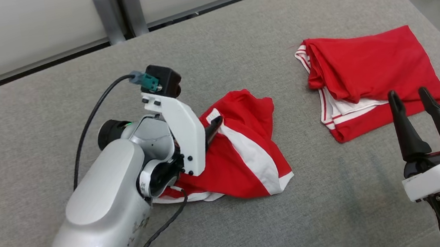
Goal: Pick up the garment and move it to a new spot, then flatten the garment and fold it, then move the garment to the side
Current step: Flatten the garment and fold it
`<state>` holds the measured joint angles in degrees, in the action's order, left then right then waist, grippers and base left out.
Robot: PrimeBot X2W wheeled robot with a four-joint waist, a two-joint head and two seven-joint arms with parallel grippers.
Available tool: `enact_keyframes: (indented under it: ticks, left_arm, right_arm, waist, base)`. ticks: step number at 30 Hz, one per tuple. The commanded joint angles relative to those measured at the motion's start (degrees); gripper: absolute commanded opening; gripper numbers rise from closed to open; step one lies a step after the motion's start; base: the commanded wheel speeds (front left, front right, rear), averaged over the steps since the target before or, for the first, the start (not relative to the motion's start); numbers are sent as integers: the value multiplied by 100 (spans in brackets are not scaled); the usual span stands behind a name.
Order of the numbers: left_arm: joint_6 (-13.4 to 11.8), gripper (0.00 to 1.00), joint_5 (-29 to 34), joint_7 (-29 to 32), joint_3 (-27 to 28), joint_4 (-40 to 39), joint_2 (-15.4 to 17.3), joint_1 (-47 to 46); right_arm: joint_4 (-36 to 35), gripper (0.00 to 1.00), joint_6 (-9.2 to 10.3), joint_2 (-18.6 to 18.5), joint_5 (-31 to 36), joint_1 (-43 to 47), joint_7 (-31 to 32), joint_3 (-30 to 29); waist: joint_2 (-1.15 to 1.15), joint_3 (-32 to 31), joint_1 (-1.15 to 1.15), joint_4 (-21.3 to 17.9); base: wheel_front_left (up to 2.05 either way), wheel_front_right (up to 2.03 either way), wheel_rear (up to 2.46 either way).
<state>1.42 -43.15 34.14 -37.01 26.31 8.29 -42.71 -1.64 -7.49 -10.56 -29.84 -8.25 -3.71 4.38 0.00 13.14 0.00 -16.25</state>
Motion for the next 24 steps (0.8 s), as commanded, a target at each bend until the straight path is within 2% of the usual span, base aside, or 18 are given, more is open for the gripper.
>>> enact_keyframes:
  ticks: [1, 4, 6, 7, 8, 13, 19, 24]
  left_arm:
    - [87, 100, -52, 58, -30, 144, -16, -133]
    - [179, 100, -100, 102, -58, 306, -66, -248]
    - [228, 62, -88, 88, -100, 384, -90, -277]
    - [264, 34, -95, 84, -129, 401, -100, -271]
    - [277, 0, -104, 80, -152, 399, -104, -262]
    - [366, 0, -134, -84, -215, 156, -112, -58]
    - [191, 0, -205, -549, -90, -668, -11, 555]
    - [-79, 0, -431, -720, 178, -1761, 473, 1542]
  right_arm:
    - [32, 100, -2, -18, -15, -89, -64, 21]
    - [90, 100, -2, -23, -11, -114, -99, 36]
    - [125, 100, -2, -31, -16, -121, -130, 19]
    - [140, 100, -2, -41, -18, -96, -150, -4]
    - [166, 100, -2, -48, -12, -59, -163, -24]
    - [235, 100, -2, -77, 31, 72, -156, -68]
    - [208, 100, -2, -157, 81, 249, -23, -136]
    - [121, 100, -2, -166, 122, 429, 133, -181]
  waist:
    - [0, 92, 0, -94]
    - [0, 105, 0, -125]
    - [0, 98, 0, -123]
    - [0, 87, 0, -104]
    - [0, 71, 0, -79]
    - [0, -143, 0, 149]
    - [0, -505, 0, 636]
    - [0, -757, 0, 1026]
  base:
    - [0, 0, 0]
    - [0, 0, 0]
    - [0, 0, 0]
    - [0, 0, 0]
    - [0, 0, 0]
    - [0, 0, 0]
    - [0, 0, 0]
    - [0, 0, 0]
